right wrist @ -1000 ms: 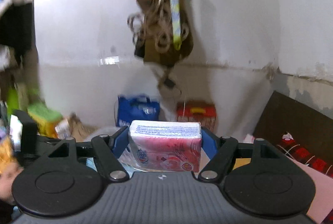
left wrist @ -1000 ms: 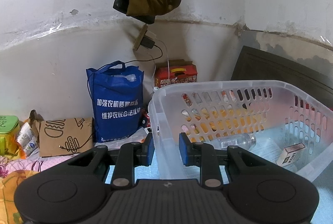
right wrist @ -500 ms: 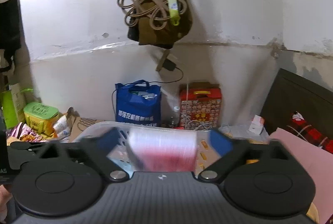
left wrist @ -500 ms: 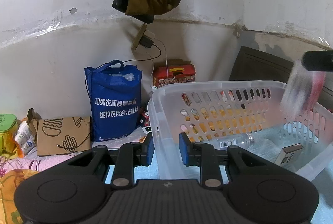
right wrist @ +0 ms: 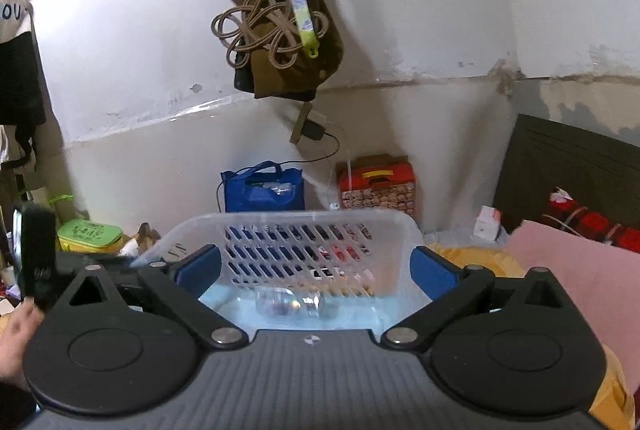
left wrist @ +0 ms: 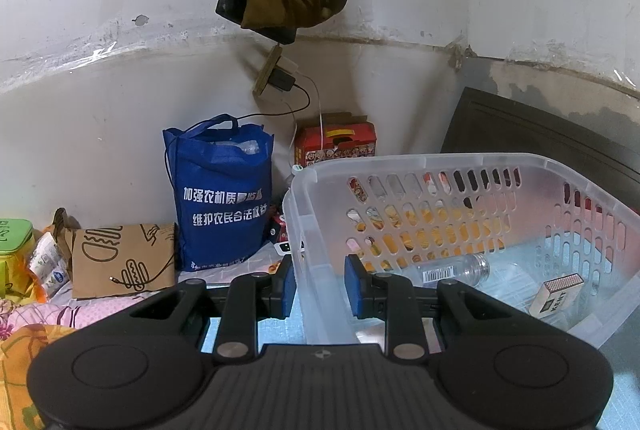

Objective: Organize objects
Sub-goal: 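Move the right gripper to the white plush doll and close on it, then carry the plush doll over the basket and open the right gripper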

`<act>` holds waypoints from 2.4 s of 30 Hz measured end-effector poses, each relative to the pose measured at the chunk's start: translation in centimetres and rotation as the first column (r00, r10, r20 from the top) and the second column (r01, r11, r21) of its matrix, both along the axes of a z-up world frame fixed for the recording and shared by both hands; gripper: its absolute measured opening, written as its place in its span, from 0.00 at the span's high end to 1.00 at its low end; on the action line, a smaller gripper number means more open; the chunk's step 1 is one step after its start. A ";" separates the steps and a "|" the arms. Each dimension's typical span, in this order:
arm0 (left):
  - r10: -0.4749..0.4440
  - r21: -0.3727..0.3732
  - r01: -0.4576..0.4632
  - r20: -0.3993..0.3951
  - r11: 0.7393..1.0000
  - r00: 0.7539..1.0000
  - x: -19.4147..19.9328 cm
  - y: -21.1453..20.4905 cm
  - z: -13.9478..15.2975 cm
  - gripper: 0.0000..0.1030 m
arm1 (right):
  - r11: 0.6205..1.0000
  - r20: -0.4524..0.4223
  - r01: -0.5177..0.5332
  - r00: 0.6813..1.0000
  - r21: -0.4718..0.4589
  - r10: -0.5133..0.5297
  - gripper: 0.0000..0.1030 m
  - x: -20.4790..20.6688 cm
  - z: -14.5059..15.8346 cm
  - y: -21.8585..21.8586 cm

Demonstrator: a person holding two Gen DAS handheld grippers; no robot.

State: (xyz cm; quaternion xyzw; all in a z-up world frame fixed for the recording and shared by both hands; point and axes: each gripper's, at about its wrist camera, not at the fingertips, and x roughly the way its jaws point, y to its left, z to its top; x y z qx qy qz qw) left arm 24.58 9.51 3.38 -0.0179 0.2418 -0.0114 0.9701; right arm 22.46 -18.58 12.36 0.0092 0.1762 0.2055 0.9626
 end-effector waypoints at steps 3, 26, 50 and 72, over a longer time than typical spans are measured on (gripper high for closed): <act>0.001 0.002 -0.001 0.000 1.000 1.000 0.0 0.1 0.0 0.71 | 0.999 -0.040 -0.011 0.999 0.041 0.012 0.00 -1.8 -1.6 -1.0; -0.002 -0.001 0.002 0.004 1.000 1.000 0.2 0.4 0.0 0.70 | 0.985 -0.177 -0.174 0.970 -0.013 0.169 0.07 -5.9 -11.5 5.3; 0.000 -0.007 0.000 0.007 1.000 1.000 -0.2 0.2 -0.1 0.69 | 0.995 -0.114 -0.099 0.989 -0.015 0.096 0.33 -7.4 -10.9 1.7; 0.002 -0.009 -0.002 0.007 1.000 1.000 -0.2 0.2 -0.1 0.69 | 0.995 0.054 -0.091 0.995 0.050 0.088 0.33 -10.2 -3.2 -1.2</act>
